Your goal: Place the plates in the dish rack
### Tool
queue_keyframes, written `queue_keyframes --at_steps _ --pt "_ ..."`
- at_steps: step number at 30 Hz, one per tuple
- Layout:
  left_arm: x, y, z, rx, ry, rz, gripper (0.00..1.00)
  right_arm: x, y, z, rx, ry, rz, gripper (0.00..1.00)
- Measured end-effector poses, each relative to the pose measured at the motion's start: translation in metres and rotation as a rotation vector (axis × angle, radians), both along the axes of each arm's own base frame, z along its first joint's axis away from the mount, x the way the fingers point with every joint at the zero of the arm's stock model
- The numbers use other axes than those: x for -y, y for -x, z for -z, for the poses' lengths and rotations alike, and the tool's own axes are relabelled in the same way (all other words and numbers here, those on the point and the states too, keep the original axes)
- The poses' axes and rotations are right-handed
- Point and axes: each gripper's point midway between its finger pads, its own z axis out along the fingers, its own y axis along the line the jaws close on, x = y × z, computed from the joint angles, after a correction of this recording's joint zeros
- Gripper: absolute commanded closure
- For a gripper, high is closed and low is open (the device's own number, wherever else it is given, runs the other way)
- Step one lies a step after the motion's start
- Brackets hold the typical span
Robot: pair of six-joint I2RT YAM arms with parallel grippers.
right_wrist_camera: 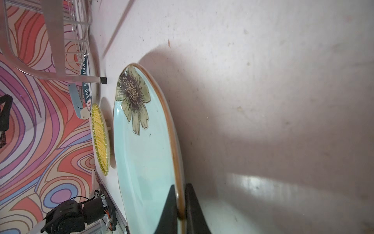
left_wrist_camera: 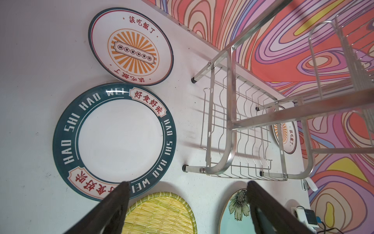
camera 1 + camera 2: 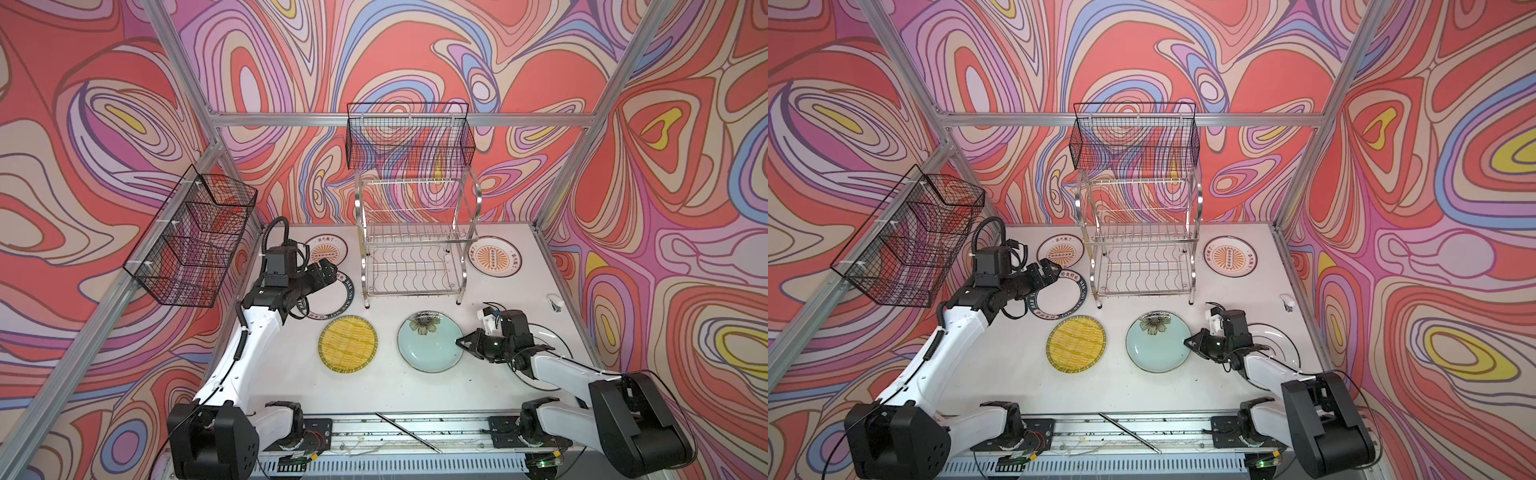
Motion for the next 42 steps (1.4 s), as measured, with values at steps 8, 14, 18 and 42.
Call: queue_keyframes --at_steps 8,14,18,42 --pt "0.016 0.028 0.005 -0.018 0.054 0.035 0.09 0.001 0.002 -0.016 0.032 0.019 -0.019 1.0" --pt "0.025 0.05 0.014 -0.048 0.1 0.062 0.12 -0.005 0.0 -0.028 0.06 -0.02 -0.047 1.0" --pt "0.052 0.062 0.025 -0.093 0.133 0.156 0.14 -0.012 -0.006 -0.043 0.098 -0.062 -0.069 1.0" --pt "0.192 0.092 0.082 -0.272 0.274 0.492 0.6 -0.034 -0.032 -0.094 0.273 -0.17 -0.137 1.0"
